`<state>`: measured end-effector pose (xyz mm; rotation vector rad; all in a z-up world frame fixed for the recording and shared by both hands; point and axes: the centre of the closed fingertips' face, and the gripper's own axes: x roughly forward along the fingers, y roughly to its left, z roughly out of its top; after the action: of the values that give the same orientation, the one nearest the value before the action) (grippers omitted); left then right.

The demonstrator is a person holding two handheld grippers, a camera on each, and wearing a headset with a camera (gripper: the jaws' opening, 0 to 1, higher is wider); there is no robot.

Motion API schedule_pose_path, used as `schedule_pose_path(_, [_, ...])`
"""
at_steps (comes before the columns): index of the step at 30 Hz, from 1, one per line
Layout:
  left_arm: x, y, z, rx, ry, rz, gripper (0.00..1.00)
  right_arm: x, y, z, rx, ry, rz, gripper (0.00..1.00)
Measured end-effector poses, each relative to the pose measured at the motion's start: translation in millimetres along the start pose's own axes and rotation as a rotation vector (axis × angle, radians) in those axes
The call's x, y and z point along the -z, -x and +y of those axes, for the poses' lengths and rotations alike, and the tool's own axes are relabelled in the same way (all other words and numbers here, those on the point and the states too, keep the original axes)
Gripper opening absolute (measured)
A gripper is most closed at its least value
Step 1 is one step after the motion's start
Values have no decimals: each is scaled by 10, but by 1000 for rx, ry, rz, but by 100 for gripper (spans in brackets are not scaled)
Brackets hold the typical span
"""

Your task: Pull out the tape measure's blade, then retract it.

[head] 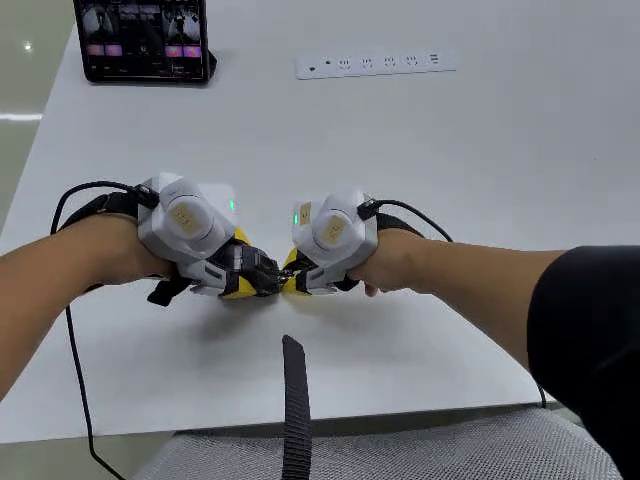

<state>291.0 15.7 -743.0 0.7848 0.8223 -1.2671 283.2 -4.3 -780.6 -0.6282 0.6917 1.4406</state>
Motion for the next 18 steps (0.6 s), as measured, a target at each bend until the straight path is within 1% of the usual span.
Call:
schedule_pose_path(3, [4, 1, -12, -2, -13, 14, 32, 11, 11, 0, -3, -5, 3, 10])
schedule_pose_path(7, [9, -3, 0, -3, -13, 13, 32, 37, 32, 2, -3, -3, 12, 10])
schedule_pose_path(18, [9, -8, -14, -12, -18, 22, 32, 102, 95, -3, 3, 4, 36, 10])
